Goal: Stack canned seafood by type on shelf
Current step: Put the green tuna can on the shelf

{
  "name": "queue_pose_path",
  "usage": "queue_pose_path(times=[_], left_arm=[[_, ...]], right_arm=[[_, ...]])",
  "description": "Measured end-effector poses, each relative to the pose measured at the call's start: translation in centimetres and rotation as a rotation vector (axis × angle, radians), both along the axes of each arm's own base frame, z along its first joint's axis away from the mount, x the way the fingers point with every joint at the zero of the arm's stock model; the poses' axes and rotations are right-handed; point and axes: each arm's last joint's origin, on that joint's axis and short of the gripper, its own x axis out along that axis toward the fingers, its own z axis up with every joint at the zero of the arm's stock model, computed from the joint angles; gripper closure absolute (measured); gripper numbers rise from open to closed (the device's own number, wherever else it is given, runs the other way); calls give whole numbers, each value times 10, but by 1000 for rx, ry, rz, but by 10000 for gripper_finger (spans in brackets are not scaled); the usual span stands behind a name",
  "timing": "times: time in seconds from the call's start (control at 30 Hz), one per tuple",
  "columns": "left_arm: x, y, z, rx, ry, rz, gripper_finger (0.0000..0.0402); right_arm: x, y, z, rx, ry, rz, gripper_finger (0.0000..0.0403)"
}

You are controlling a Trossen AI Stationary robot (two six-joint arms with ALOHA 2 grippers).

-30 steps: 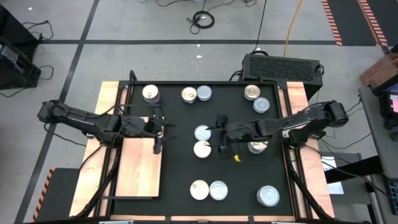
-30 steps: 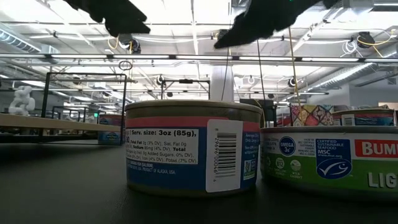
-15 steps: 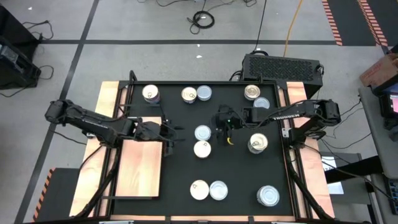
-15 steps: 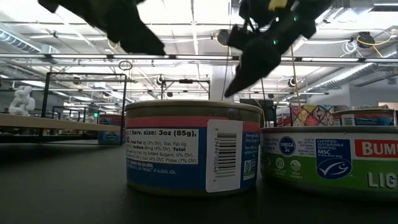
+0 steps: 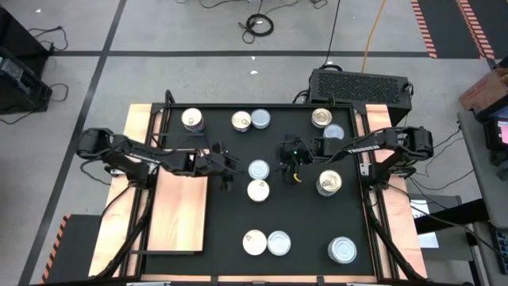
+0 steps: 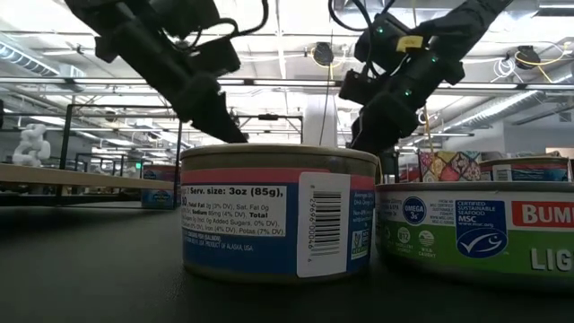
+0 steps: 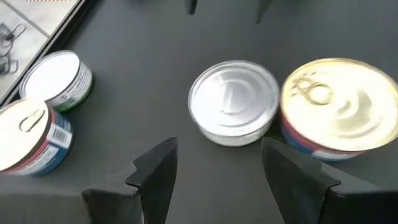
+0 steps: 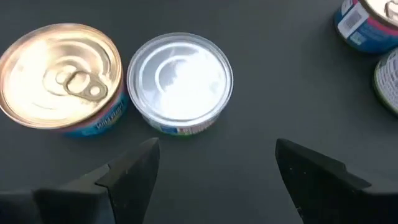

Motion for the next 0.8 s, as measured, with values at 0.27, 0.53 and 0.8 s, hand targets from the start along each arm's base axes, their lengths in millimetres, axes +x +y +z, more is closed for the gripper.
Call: queue_pose_path(times=[0.27, 0.53, 0.8], left_arm=[[1, 4, -2, -3, 7, 4, 169], [0, 10, -2, -5, 7, 21, 169], [0, 12, -2, -29, 11, 2, 169]], right_arm=[[11, -1, -10, -26, -35, 29, 89], [18, -11, -19, 199, -112, -142, 89], [18, -8, -19, 430, -121, -283, 89]])
